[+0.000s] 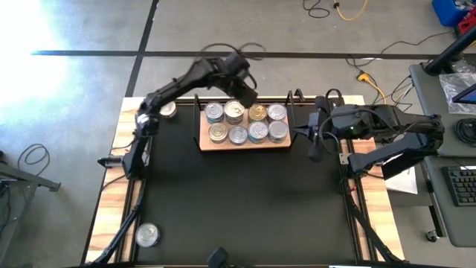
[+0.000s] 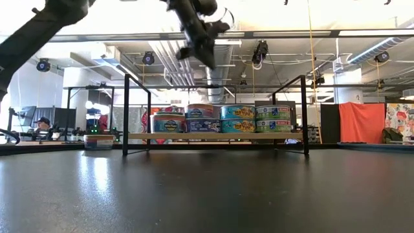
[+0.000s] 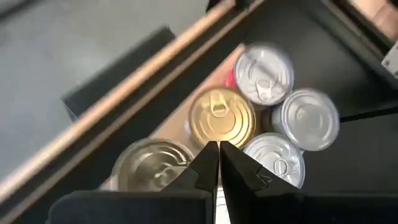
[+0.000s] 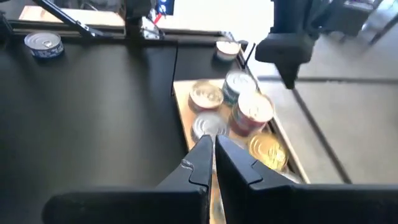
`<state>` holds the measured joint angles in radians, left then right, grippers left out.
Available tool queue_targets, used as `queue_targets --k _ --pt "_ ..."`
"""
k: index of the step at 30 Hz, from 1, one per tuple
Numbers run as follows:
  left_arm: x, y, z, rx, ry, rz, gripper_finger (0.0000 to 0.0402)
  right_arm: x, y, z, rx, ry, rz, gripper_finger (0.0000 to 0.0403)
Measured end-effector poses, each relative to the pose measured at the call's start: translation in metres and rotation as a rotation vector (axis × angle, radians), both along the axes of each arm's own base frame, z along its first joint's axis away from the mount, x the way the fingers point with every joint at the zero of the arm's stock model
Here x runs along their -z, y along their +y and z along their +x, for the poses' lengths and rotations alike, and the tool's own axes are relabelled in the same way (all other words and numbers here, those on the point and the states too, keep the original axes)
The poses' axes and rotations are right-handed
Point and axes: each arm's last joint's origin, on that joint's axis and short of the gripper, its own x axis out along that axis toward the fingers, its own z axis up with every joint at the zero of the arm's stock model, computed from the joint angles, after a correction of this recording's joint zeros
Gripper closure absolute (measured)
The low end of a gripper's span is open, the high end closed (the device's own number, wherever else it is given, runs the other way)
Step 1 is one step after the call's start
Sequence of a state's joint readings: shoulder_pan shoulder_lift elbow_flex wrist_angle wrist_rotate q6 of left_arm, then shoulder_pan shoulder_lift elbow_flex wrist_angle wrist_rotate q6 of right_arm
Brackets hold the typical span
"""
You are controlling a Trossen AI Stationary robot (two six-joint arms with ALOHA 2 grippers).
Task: Stack canned seafood by type on shelf
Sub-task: Stack the blue-pink tuna can on top of the other blue-pink tuna can on the shelf
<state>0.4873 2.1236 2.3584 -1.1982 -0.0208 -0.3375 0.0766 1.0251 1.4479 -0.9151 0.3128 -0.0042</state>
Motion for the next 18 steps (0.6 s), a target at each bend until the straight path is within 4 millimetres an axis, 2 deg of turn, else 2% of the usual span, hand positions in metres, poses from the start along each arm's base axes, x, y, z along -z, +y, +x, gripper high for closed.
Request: queue_targets --k 3,8,14,18 --pt "-0.022 -0.005 -0.020 -0.004 0.011 0.074 0.0402 -0.003 -0.006 0.008 -0.013 -0.029 -0.072 0.0390" --pt "-0.053 -0.012 -0.058 -0.076 0.103 0.199 0.0402 -0.005 -0.032 0.021 -0.020 -0.051 -0.157 0.0390" --pt "-0.101 -0.035 -0.113 -0.227 0.128 0.386 0.0402 0.001 -0.066 0.033 -0.127 -0.091 -0.027 0.0390" --pt "-0.127 -0.053 -0.155 -0.293 0.135 0.470 0.0402 0.001 -0.073 0.035 -0.119 -0.120 0.067 0.0390"
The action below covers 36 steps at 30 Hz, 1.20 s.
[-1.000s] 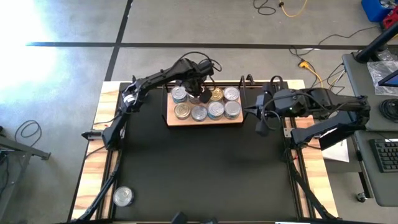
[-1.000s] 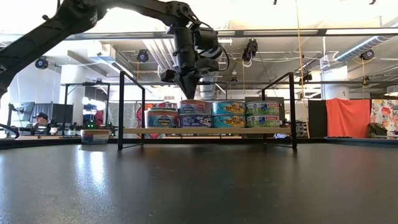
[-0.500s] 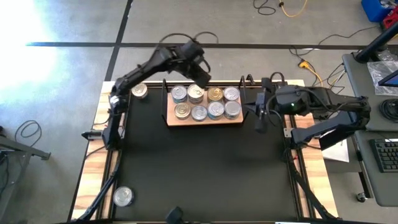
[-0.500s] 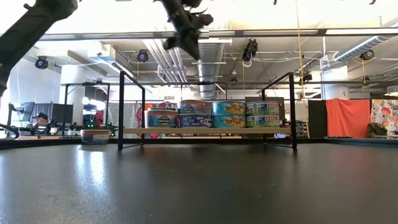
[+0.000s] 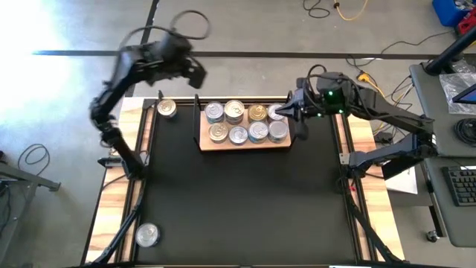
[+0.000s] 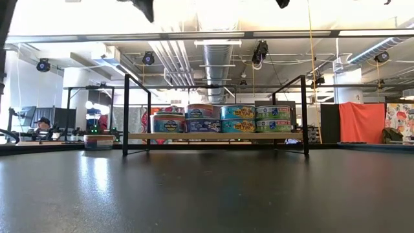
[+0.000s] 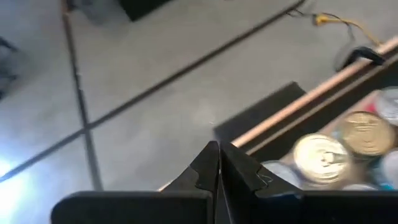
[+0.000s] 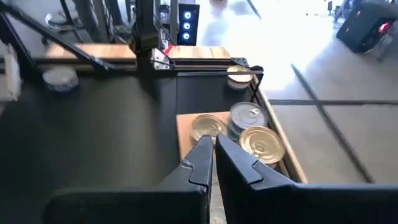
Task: Stack canned seafood by type on shelf
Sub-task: Stack the blue-pink tuna can on top of the other blue-pink tuna can on the shelf
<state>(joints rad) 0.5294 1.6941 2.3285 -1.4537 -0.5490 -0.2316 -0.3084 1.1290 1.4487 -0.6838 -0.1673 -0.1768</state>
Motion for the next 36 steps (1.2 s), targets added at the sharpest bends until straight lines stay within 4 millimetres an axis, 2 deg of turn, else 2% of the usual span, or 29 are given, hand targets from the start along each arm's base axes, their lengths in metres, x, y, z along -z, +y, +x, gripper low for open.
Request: queue_targets --k 3,7,10,13,16,20,25,30,36 --pt "-0.014 -0.006 -0.035 -0.062 -0.014 0.046 0.0402 -0.002 0.002 0.004 0.008 -0.030 0.045 0.0390" --pt "-0.020 -0.009 -0.075 -0.230 -0.091 0.110 0.0402 -0.003 0.008 0.014 0.105 -0.083 0.112 0.0390" --pt "-0.014 -0.012 -0.098 -0.394 -0.200 0.133 0.0402 -0.001 0.018 0.025 0.153 -0.104 0.157 0.0390" --pt "0.001 -0.018 -0.111 -0.506 -0.309 0.103 0.0402 0.004 0.025 0.037 0.234 -0.110 0.213 0.0390" --pt "0.017 -0.019 -0.112 -0.539 -0.350 0.092 0.0402 0.015 0.027 0.050 0.299 -0.093 0.304 0.0390" --pt "0.046 -0.015 -0.112 -0.717 -0.562 0.027 0.0402 0.027 0.036 0.069 0.310 -0.078 0.382 0.0390" --pt "0.093 -0.013 -0.113 -0.920 -0.673 -0.086 0.0402 0.016 0.057 0.090 0.256 -0.279 0.360 0.0390" --pt "0.130 -0.017 -0.115 -1.118 -0.827 -0.196 0.0402 0.016 0.063 0.097 0.224 -0.306 0.328 0.0390" --pt "0.158 -0.008 -0.110 -1.287 -1.173 -0.180 0.0402 0.023 0.065 0.096 0.230 -0.240 0.319 0.0390"
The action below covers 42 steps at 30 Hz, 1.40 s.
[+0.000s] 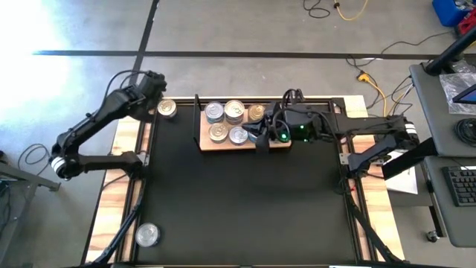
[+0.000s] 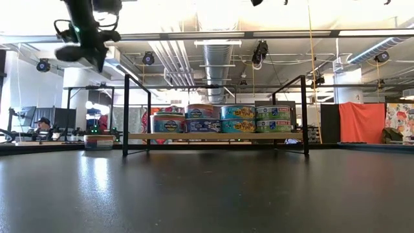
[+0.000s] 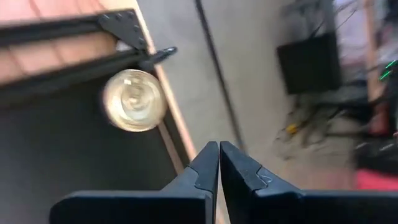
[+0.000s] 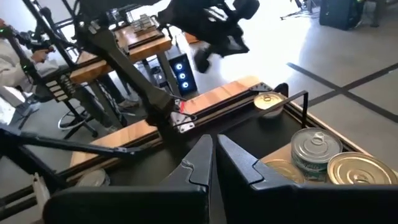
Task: Stack canned seafood by type on shelf
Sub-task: Stack the blue-pink tuna can on top of the other blue-pink tuna can on the shelf
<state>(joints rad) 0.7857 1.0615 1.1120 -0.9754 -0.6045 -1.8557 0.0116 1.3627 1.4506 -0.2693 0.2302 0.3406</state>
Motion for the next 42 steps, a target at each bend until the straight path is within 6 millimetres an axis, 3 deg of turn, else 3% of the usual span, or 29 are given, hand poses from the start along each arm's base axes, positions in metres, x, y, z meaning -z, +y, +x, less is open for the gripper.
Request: queue_targets --k 9,14,18,24,30,36,42 --pt "0.036 0.022 0.013 -0.182 -0.148 0.058 0.0402 -0.006 0.013 -0.019 -0.151 0.057 -0.008 0.0390" --pt "0.048 0.035 0.014 -0.153 0.048 0.042 0.0402 -0.009 0.011 -0.045 -0.190 0.158 0.055 0.0390" --pt "0.057 0.044 0.014 -0.145 0.026 -0.028 0.0402 -0.013 0.006 -0.063 -0.167 0.192 0.057 0.0390" --pt "0.079 0.065 0.011 -0.192 0.004 -0.150 0.0402 -0.016 0.010 -0.070 -0.143 0.196 0.019 0.0390" --pt "0.108 0.080 0.016 -0.214 -0.074 -0.335 0.0402 -0.001 0.022 -0.079 -0.174 0.370 0.054 0.0390" --pt "0.116 0.098 0.020 -0.215 -0.066 -0.238 0.0402 0.001 0.026 -0.079 -0.135 0.380 0.105 0.0390" --pt "0.125 0.110 0.001 -0.391 -0.128 -0.265 0.0402 0.002 0.033 -0.080 -0.120 0.378 0.182 0.0390"
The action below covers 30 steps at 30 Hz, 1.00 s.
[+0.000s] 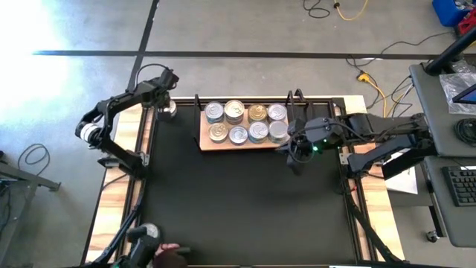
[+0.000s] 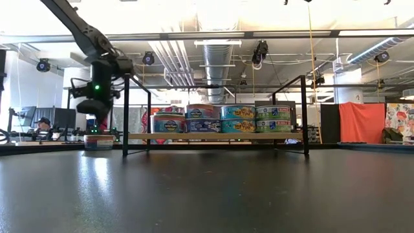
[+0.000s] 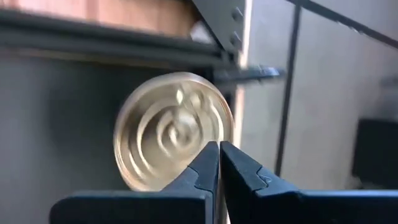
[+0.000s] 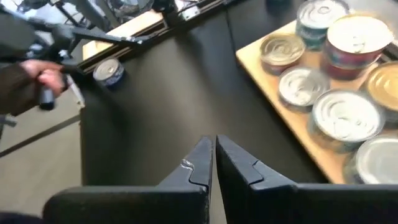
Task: Stack canned seafood by type on shelf
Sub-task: Stack the blue-pink tuna can on top of the other blue-pink tuna can on the shelf
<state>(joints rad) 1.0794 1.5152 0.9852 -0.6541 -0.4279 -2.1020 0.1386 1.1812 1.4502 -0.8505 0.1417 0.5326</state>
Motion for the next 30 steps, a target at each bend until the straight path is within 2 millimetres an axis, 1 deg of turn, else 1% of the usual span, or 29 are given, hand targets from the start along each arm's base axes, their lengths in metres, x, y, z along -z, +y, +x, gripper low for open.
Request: queue_targets --k 3,6,10,16,18,22,28,30 --pt "0.008 0.005 -0.009 -0.010 0.037 -0.050 0.0402 0.001 0.005 -0.002 0.001 0.015 0.030 0.0390" --pt "0.018 0.012 -0.013 0.010 0.059 -0.090 0.0402 0.001 0.004 -0.002 0.015 0.015 0.036 0.0390" --pt "0.030 0.020 -0.012 0.042 0.065 -0.113 0.0402 0.001 0.001 -0.001 0.060 0.004 0.009 0.0390" --pt "0.042 0.020 -0.010 0.034 0.026 -0.201 0.0402 -0.002 -0.003 -0.003 0.075 0.014 0.019 0.0390" --pt "0.043 0.016 -0.011 0.039 0.023 -0.257 0.0402 -0.008 -0.006 -0.007 0.083 0.025 0.011 0.0390" --pt "0.037 0.005 -0.011 0.094 0.013 -0.322 0.0402 -0.020 -0.014 -0.022 0.072 0.099 -0.050 0.0390" --pt "0.022 -0.029 -0.006 0.128 0.036 -0.457 0.0402 -0.038 -0.021 -0.052 0.102 0.191 -0.213 0.0390" --pt "0.020 -0.040 -0.001 0.163 0.038 -0.435 0.0402 -0.043 -0.022 -0.062 0.101 0.194 -0.232 0.0390"
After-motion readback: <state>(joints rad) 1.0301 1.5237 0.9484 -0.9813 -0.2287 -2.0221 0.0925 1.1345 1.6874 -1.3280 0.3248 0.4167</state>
